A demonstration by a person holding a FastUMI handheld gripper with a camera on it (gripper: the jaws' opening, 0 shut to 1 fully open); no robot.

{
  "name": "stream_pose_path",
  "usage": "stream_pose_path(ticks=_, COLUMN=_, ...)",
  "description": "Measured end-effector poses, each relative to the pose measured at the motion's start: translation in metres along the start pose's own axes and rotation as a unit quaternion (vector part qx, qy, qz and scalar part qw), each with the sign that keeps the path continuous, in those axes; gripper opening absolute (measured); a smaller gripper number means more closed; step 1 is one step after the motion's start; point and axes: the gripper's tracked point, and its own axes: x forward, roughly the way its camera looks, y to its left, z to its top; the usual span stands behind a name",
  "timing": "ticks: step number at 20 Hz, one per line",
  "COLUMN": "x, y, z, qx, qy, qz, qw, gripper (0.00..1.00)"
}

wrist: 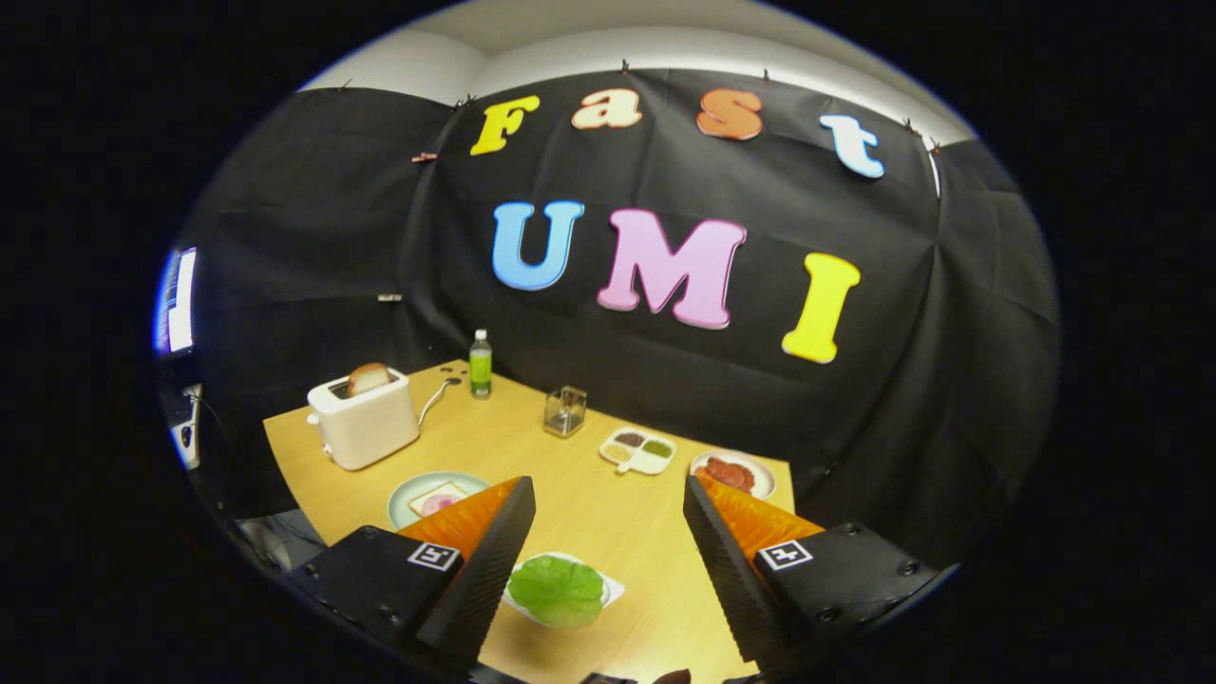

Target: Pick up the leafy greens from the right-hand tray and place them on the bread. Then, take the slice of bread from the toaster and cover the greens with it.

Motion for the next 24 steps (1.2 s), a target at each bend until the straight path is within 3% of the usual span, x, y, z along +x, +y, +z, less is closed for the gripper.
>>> stream_pose_path(ticks=6, x=0.036, y=0.007, z=-0.09, qx=0.009, qy=0.114, qz=0.045, qw=0.992, gripper=0.98)
stream_pose_path(ticks=12, x=0.076, y=0.029, z=-0.16, qx=-0.023, qy=0.217, qz=0.094, qw=0.971, gripper=0.97)
stream_pose_path(ticks=16, x=0.099, y=0.041, z=-0.198, qx=-0.028, qy=0.28, qz=0.106, qw=0.954, gripper=0.88)
stream_pose_path(ticks=20, x=0.113, y=0.053, z=-0.232, qx=-0.041, qy=0.333, qz=0.124, qw=0.934, gripper=0.86)
stream_pose_path(ticks=24, x=0.12, y=0.055, z=-0.261, qx=-0.042, qy=0.374, qz=0.124, qw=0.918, gripper=0.73)
